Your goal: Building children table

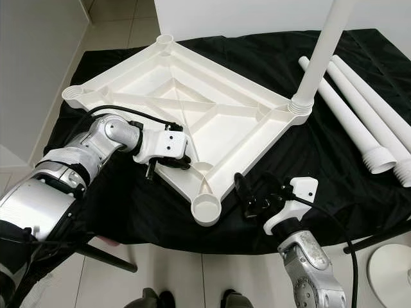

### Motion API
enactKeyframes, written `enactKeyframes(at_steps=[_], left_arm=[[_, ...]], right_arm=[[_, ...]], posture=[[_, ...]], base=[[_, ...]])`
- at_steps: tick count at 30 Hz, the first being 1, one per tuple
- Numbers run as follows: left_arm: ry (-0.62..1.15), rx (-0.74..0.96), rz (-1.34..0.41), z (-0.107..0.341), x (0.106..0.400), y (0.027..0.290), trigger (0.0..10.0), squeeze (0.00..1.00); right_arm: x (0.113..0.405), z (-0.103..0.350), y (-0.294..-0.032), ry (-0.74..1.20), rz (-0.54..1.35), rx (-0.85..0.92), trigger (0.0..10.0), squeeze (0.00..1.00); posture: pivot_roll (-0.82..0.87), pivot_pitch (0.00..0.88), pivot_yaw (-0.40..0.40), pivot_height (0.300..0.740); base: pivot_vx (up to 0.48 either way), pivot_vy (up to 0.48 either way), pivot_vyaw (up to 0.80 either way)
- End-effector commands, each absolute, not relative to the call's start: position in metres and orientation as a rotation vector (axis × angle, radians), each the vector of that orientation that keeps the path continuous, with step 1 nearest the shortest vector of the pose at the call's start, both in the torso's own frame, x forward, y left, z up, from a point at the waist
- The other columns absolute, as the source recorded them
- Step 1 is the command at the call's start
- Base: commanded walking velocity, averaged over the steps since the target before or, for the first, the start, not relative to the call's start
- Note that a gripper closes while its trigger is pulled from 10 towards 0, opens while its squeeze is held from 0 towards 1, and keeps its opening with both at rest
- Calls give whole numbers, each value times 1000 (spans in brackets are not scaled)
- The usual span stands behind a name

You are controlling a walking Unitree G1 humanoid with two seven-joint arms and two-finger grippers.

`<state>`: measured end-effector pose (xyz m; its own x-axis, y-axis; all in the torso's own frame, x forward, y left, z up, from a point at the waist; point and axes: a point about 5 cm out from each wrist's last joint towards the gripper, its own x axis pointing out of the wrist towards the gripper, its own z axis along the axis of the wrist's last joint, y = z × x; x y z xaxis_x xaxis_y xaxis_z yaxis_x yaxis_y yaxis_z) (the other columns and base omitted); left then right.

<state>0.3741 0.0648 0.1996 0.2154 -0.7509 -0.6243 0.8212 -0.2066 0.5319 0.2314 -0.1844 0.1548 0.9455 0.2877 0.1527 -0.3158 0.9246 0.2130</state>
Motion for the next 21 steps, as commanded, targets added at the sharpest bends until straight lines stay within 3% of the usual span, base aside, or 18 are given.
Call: enactKeyframes(at_steps=[1,2,4,5,9,10,14,15,21], left_arm=[[241,994,-1450,166,368,74,39,0],[220,1021,-1437,167,369,71,10000,0],[213,1021,-1430,169,369,69,10000,0],[207,1023,-1430,171,370,67,10000,1000],[214,1038,-1418,172,371,65,10000,1000],[208,1056,-1408,172,371,64,10000,796],[201,1076,-1395,172,372,63,10000,796],[203,1076,-1391,173,372,61,10000,0],[227,1094,-1395,172,372,60,10000,0]], right_arm=[[231,154,-184,-115,308,247,10000,0],[232,154,-184,-117,310,247,10000,0],[233,154,-183,-118,310,248,10000,0],[234,155,-183,-120,312,248,10000,0],[234,155,-182,-121,315,251,10000,0],[234,155,-182,-121,314,251,10000,0],[234,155,-182,-121,312,251,10000,0],[233,154,-182,-121,311,253,10000,0],[232,153,-181,-120,308,260,10000,0]], posture=[[-117,186,116,740],[-114,183,115,740],[-112,183,116,740],[-113,183,117,740],[-113,183,118,740],[-114,182,119,740],[-114,182,119,740],[-113,181,121,740],[-113,181,125,740]], base=[[0,0,0],[0,0,0],[0,0,0],[0,0,0],[0,0,0],[0,0,0],[0,0,0],[0,0,0],[0,0,0]])
